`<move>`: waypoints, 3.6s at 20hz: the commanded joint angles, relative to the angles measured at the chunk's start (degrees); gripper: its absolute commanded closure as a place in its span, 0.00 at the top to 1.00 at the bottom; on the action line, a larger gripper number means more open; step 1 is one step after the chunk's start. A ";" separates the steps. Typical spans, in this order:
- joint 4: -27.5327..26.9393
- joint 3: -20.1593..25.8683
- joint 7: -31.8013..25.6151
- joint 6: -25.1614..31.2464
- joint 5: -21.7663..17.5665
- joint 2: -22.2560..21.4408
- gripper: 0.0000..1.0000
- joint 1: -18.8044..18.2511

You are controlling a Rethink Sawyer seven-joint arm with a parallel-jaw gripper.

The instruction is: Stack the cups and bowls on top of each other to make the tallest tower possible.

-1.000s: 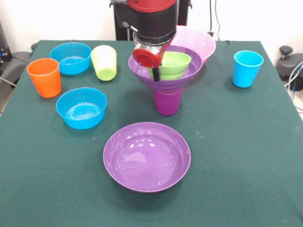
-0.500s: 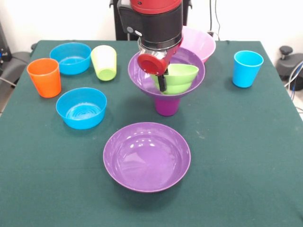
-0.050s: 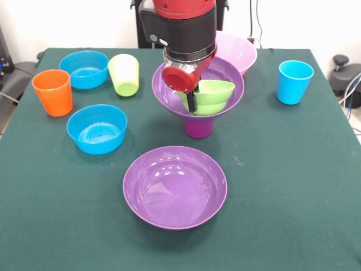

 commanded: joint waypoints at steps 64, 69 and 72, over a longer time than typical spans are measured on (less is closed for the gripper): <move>4.77 -10.48 6.45 6.79 6.68 -1.68 0.00 7.52; 4.64 -10.93 5.36 8.39 6.22 -1.92 0.00 7.53; 4.61 -11.11 5.26 8.96 5.96 -1.98 0.00 7.61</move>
